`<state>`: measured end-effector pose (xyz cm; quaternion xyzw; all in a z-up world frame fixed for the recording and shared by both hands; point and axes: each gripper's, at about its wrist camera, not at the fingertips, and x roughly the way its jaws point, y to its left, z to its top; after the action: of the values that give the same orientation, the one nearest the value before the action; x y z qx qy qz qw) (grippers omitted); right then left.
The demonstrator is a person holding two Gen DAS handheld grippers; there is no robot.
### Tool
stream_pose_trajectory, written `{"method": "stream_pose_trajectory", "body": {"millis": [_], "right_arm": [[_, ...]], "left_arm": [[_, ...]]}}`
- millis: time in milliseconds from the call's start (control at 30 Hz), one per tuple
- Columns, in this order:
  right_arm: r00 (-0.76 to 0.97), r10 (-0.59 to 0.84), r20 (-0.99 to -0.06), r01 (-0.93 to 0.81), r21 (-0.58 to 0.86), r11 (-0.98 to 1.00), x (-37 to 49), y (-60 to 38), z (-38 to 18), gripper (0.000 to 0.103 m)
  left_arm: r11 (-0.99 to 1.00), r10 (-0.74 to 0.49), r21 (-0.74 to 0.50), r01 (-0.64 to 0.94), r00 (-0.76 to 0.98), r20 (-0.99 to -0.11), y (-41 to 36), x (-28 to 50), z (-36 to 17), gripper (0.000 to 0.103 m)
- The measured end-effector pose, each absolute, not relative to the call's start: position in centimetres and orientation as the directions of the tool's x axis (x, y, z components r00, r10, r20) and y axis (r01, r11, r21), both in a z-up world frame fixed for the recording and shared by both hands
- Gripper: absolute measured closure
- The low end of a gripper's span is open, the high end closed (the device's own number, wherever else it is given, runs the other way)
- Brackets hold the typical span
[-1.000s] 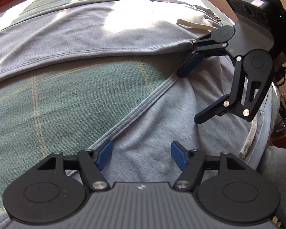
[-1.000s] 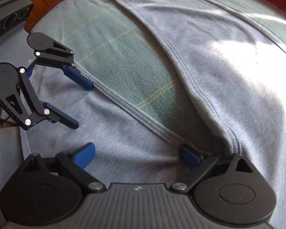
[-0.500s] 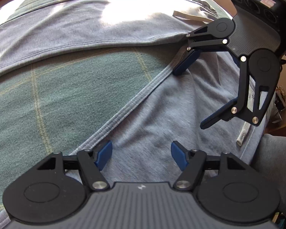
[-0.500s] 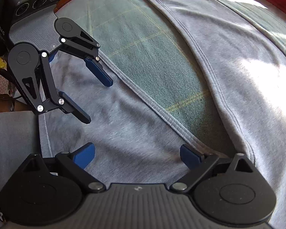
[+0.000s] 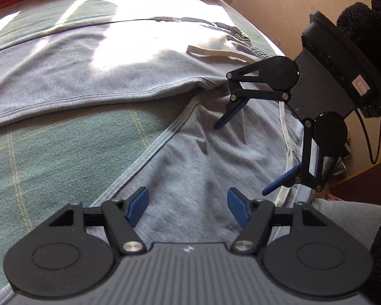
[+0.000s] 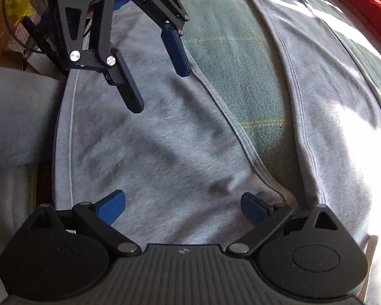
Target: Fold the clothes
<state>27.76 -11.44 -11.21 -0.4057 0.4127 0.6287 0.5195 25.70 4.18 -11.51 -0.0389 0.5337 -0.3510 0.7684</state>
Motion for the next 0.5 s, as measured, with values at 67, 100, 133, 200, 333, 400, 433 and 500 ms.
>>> {"method": "stream_pose_trajectory", "body": {"millis": [67, 100, 133, 200, 333, 400, 433, 500], "right_arm": [[-0.134, 0.308, -0.942, -0.976, 0.072, -0.204, 26.2, -12.1, -11.0, 0.004], [-0.149, 0.300, -0.942, -0.968, 0.078, -0.238, 25.5, -12.3, -11.0, 0.004], [-0.172, 0.294, -0.940, -0.961, 0.094, -0.260, 24.8, -12.5, -10.9, 0.004], [-0.218, 0.280, -0.935, -0.945, 0.130, -0.302, 23.3, -12.8, -10.7, 0.004], [-0.406, 0.149, -0.902, -0.895, 0.360, -0.264, 21.3, -13.3, -12.2, 0.004], [-0.457, 0.110, -0.882, -0.874, 0.423, -0.238, 20.4, -13.9, -12.8, 0.002], [-0.462, 0.112, -0.880, -0.872, 0.428, -0.236, 20.0, -14.3, -12.8, 0.002], [-0.465, 0.124, -0.876, -0.876, 0.435, -0.207, 20.2, -14.4, -12.3, 0.003]], "left_arm": [[0.756, -0.562, -0.424, 0.498, 0.162, -0.811, 3.0, 26.3, -13.0, 0.033], [0.769, -0.542, -0.410, 0.491, 0.161, -0.825, 2.9, 26.5, -13.6, 0.034], [0.779, -0.530, -0.400, 0.483, 0.167, -0.831, 3.0, 26.5, -13.9, 0.035], [0.795, -0.514, -0.391, 0.464, 0.175, -0.840, 3.2, 26.5, -14.3, 0.033], [0.812, -0.509, -0.404, 0.422, 0.173, -0.843, 3.7, 26.3, -13.3, 0.034], [0.796, -0.515, -0.398, 0.456, 0.167, -0.841, 3.5, 25.6, -12.4, 0.034], [0.783, -0.522, -0.396, 0.479, 0.161, -0.837, 3.4, 25.1, -11.9, 0.034], [0.743, -0.545, -0.403, 0.535, 0.132, -0.828, 2.7, 23.8, -11.2, 0.034]]}}
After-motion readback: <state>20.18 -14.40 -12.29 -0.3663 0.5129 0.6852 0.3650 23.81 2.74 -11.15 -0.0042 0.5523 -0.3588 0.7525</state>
